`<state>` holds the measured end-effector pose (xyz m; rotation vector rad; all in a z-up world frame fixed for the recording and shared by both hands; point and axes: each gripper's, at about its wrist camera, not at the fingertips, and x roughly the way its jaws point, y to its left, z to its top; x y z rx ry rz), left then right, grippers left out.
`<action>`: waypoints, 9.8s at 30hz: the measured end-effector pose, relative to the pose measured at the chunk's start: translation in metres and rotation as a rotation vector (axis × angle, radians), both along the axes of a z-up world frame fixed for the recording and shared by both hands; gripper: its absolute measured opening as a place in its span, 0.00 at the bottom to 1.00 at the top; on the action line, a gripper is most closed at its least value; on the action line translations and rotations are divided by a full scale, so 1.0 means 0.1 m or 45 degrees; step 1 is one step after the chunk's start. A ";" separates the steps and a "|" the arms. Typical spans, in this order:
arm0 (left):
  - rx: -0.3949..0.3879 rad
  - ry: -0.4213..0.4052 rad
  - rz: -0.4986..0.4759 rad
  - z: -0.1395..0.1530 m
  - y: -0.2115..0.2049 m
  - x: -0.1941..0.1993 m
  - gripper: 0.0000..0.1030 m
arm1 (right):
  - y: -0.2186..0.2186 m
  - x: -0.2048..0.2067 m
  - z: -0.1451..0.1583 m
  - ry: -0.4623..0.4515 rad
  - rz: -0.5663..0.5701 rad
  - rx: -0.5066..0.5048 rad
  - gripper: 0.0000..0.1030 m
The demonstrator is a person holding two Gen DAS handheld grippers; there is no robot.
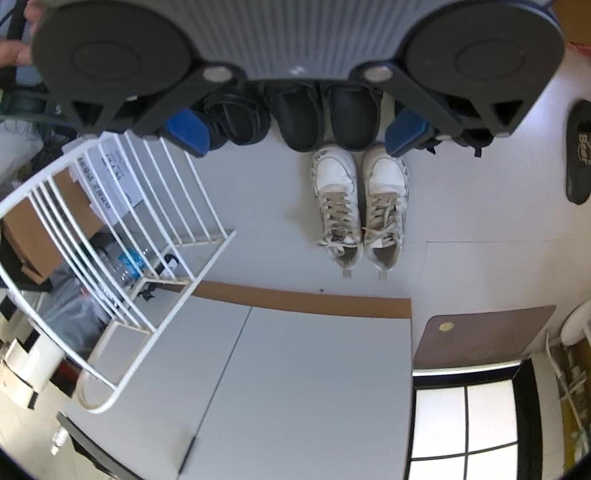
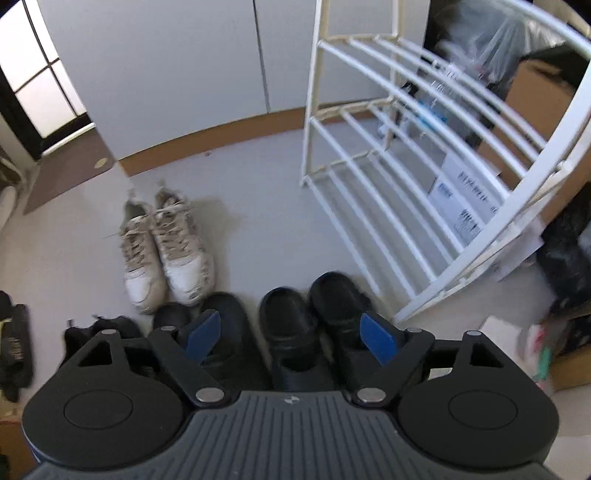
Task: Organize scattered shoes
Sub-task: 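Move the right tool over the pair of black clogs, then close the right tool on the pair of black clogs, then lift the black clogs with the right tool toward the white wire rack, then lower the black clogs onto the rack's bottom shelf with the right tool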
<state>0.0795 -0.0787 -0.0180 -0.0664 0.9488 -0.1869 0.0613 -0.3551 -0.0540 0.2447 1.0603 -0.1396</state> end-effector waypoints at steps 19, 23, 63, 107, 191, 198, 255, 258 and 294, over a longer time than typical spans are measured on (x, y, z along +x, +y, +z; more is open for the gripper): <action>0.145 0.051 -0.094 -0.33 -0.27 0.16 1.00 | -0.14 0.56 -0.68 0.244 0.309 -0.060 0.68; 0.063 0.092 -0.044 -0.35 -0.20 0.27 1.00 | -0.18 0.79 -1.03 0.365 0.354 -0.086 0.68; 0.028 0.265 0.150 -0.78 0.13 1.05 1.00 | -0.32 1.31 -2.32 0.506 0.310 -0.010 0.69; -0.229 0.332 0.233 -0.69 0.23 1.00 1.00 | -0.55 1.28 -2.82 0.652 0.150 -0.026 0.26; -0.208 0.281 0.185 -0.61 0.12 0.97 1.00 | -1.48 1.85 -2.20 -0.157 -0.928 0.131 0.24; -0.207 0.293 0.175 -0.63 0.08 0.95 1.00 | -1.39 1.84 -2.27 -0.260 -0.975 0.062 0.24; -0.100 0.258 0.091 -0.65 0.02 0.78 1.00 | -0.77 1.97 -2.81 -0.270 -0.452 -0.366 0.87; -0.097 0.262 0.088 -0.65 0.01 0.78 1.00 | -0.75 2.07 -2.86 -0.221 -0.419 -0.416 0.90; -0.127 0.294 0.071 -0.68 -0.08 0.78 1.00 | -1.06 2.00 -2.66 -0.417 -0.633 -0.406 0.28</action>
